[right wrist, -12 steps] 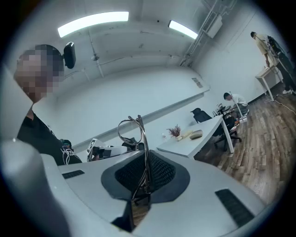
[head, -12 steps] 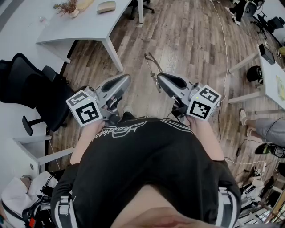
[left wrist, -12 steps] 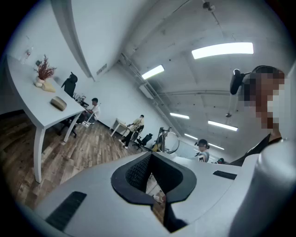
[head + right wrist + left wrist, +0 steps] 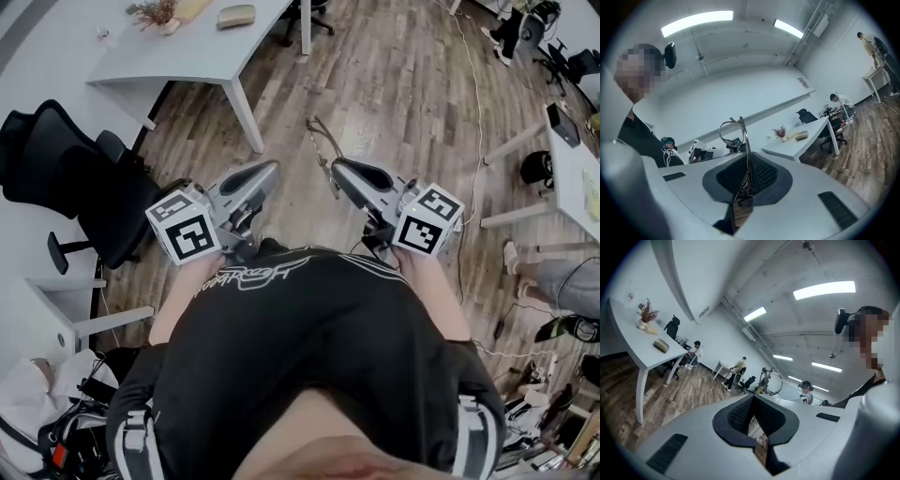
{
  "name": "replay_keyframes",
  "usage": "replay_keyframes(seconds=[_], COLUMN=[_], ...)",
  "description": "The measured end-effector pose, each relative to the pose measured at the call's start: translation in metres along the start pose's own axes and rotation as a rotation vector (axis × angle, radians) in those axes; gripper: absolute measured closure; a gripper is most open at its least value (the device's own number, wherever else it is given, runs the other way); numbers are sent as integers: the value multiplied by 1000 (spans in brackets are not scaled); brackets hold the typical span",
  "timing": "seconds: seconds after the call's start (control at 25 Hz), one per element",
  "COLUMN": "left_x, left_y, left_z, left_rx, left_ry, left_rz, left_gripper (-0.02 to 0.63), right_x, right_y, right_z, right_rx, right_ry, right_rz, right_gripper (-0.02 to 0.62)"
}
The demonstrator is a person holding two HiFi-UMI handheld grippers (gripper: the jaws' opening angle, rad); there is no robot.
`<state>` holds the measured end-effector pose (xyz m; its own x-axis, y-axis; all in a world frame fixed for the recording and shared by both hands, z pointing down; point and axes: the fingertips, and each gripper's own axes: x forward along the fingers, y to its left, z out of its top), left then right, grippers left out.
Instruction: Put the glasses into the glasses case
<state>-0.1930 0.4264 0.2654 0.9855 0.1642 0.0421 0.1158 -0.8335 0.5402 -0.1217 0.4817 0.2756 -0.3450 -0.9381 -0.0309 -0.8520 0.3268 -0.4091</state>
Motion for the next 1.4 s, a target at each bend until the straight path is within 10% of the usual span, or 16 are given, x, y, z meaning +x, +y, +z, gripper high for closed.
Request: replay_keyframes(seconds=[0.64, 1.4], left_x=[7, 64], left_y=[16, 155], left_z=[7, 72], left_rx=[2, -57], left_ry=[7, 22], left_rz=[17, 4], left_gripper=[600, 600], right_x=[15, 116], right_y=[-21, -140], right_z=[8, 35], right_rx=[16, 58], right_ry=[7, 34], right_rz=[1, -30], right_gripper=[566, 566])
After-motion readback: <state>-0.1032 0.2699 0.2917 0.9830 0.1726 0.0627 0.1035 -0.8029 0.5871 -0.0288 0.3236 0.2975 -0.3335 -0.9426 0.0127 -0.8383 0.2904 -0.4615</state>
